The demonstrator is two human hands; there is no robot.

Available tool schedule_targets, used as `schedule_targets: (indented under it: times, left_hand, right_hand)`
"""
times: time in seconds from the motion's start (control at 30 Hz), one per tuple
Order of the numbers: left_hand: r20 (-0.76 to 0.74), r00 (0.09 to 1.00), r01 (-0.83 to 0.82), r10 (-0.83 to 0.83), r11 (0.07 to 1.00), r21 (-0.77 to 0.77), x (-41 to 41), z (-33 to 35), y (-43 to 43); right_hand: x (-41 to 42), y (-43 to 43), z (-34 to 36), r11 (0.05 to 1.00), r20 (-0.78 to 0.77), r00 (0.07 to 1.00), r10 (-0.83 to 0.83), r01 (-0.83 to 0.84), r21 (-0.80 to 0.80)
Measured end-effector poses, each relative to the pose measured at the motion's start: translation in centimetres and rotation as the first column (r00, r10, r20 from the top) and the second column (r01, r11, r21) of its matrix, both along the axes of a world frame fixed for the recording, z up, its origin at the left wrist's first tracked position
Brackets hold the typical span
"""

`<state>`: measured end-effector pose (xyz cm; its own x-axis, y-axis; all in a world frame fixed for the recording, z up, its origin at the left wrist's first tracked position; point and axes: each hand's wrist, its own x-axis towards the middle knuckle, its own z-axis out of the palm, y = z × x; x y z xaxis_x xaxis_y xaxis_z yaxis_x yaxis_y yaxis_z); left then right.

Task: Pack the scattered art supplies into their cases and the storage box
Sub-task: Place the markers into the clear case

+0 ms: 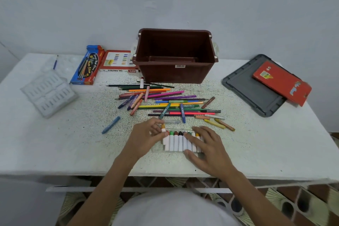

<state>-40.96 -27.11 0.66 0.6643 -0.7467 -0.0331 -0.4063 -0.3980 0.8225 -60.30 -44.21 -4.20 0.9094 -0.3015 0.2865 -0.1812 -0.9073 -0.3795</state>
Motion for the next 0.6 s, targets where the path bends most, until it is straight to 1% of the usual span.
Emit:
schedule_targets:
  times: [0.3,0.43,0.53,0.6]
  left_hand:
    - [0.210,0.977,0.042,-0.045,0.999,0.020,-0.1,-0.9,1.2]
    - [0.243,0.970,0.038,-0.033,0.999,-0.015,-0.1,-1.3,1.3]
    - [0.277,0.960,0.048,-0.042,0.999,-0.013,-0.5,-1.8,1.3]
    - [0.276,0.961,0.040,-0.031,0.999,-0.027,-0.6,-2.7,1.5]
  right_hand:
    - [-0.1,0.0,0.1,1.000,-0.008,1.000,-0.005,0.005,0.007]
    - [-0.1,0.0,0.1,1.000,-0.019,1.000,0.000,0.000,0.011]
    - [-0.1,0.0,0.1,1.000,-0.021,1.000,0.000,0.000,0.009]
    - [-0.2,0.0,0.1,1.000,-0.017,1.000,0.002,-0.002,0.010]
